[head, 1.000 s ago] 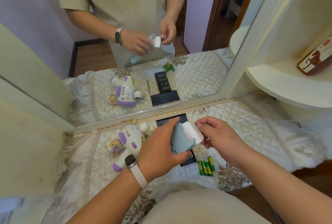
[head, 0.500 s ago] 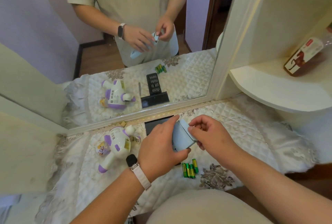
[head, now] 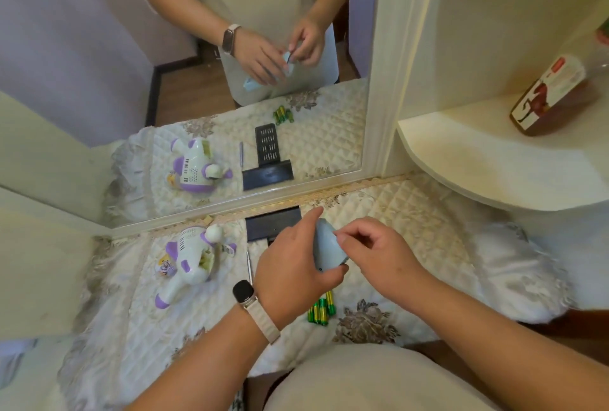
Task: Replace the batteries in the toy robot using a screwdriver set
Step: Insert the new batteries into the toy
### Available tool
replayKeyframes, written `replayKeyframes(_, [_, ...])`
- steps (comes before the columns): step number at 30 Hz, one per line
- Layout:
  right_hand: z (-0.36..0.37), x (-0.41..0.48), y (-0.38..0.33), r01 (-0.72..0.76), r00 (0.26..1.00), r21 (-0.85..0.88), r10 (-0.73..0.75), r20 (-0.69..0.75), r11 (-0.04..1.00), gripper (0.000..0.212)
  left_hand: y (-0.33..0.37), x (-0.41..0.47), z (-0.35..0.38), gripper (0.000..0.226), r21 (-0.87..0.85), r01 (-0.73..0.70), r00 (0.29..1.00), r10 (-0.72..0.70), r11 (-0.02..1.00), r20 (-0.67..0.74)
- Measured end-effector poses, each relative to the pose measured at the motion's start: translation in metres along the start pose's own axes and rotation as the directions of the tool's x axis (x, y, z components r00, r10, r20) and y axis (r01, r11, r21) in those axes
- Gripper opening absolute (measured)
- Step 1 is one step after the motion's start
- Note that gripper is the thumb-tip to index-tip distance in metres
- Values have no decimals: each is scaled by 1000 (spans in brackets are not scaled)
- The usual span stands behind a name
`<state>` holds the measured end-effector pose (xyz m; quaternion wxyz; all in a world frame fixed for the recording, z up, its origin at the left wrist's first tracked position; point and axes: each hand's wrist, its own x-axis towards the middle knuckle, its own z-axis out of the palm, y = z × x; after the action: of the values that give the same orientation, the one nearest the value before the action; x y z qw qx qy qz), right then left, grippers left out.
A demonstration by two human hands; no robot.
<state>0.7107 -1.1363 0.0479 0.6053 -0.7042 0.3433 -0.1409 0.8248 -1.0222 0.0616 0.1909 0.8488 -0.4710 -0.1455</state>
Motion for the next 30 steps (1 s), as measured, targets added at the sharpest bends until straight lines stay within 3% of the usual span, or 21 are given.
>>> replayKeyframes(5, [-13,4,21,-96,984,82,82,160,992,29,8,16,21,92,-64,86,995,-89,994,-42])
replayKeyframes(8, [-19,16,30,-117,990,135,105,96,984,26,14,27,32,93,-135,125,992,-129,983,-16])
replayKeyframes(10, [-23,26,35,-137,991,151,134,30,979,19,15,34,39,92,-270,181,983,-177,946,39])
replayKeyframes(12, [-30,38,41,-185,982,173,188,1,967,13,12,41,46,77,-423,283,959,-256,861,122])
replayKeyframes(15, [-38,62,56,-258,966,159,258,19,953,9,-1,51,66,41,-604,472,877,-409,642,251])
replayKeyframes(18, [-38,85,74,-316,949,92,312,53,944,11,-14,59,90,27,-675,596,783,-503,435,366])
replayKeyframes(20, [-33,99,88,-344,938,29,342,60,939,14,-20,66,102,22,-687,630,745,-533,363,402])
replayKeyframes(24, [-21,127,112,-350,930,-155,363,61,924,17,-34,82,122,24,-669,673,696,-579,317,425])
replayKeyframes(30, [-9,158,131,-300,929,-365,356,98,882,26,-55,99,141,19,-630,693,679,-609,349,409])
